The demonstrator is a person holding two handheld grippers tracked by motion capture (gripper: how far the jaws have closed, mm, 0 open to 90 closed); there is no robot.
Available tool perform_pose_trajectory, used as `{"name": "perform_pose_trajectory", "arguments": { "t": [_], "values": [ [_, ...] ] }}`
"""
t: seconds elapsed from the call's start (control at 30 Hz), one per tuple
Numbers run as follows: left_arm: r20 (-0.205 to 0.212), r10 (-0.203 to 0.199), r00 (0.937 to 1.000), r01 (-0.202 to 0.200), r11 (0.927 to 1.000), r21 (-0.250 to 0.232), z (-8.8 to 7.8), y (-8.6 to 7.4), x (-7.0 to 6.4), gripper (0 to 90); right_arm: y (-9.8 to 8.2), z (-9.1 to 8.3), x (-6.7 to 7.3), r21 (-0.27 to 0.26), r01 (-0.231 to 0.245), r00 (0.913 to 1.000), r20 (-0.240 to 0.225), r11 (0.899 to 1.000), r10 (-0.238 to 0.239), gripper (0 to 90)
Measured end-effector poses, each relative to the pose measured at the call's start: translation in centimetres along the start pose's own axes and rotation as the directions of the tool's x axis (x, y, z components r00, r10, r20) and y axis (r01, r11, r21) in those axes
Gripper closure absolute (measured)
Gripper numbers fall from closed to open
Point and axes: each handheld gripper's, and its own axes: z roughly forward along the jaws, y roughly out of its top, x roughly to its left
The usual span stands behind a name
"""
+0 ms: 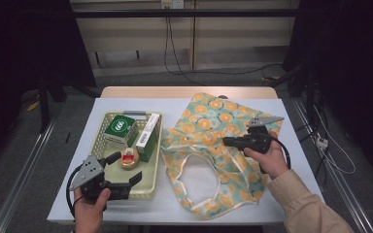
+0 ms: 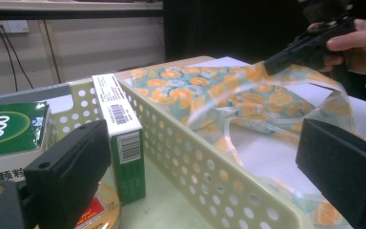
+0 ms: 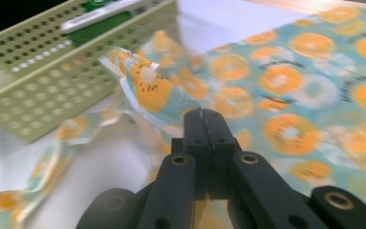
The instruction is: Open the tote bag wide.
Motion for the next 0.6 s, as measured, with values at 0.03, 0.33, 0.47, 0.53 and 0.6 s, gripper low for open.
{"name": "perform_pose_trajectory", "arguments": {
  "t": [0.03,0.33,0.47,0.53,0.6],
  "values": [
    [-0.002,-0.001,1.0,0.001,1.0,-0.001,0.0,0.0,0.0,4.3,-0.1,0.0,-0.5,0.003,-0.007,0.9999,0.009,1.0,0.007,90.0],
    [-0.005,-0.005,1.0,0.005,1.0,0.001,-0.2,-0.1,0.2,4.3,-0.9,0.9,-4.4,0.017,-0.055,0.9931,0.105,0.998,0.053,90.0],
    [-0.003,-0.004,1.0,0.004,1.0,0.001,-0.1,-0.1,0.3,4.3,-1.1,1.2,-5.5,0.022,-0.073,0.9876,0.141,0.997,0.069,89.8],
    [-0.004,-0.005,1.0,0.005,1.0,0.002,-0.1,-0.1,0.3,4.3,-1.3,1.4,-6.0,0.026,-0.085,0.9846,0.155,0.996,0.08,89.8],
    [-0.004,-0.008,1.0,0.008,1.0,0.001,-0.1,-0.1,0.3,4.3,-1.4,1.6,-6.4,0.039,-0.084,0.9827,0.169,0.996,0.076,89.7]
  ]
}}
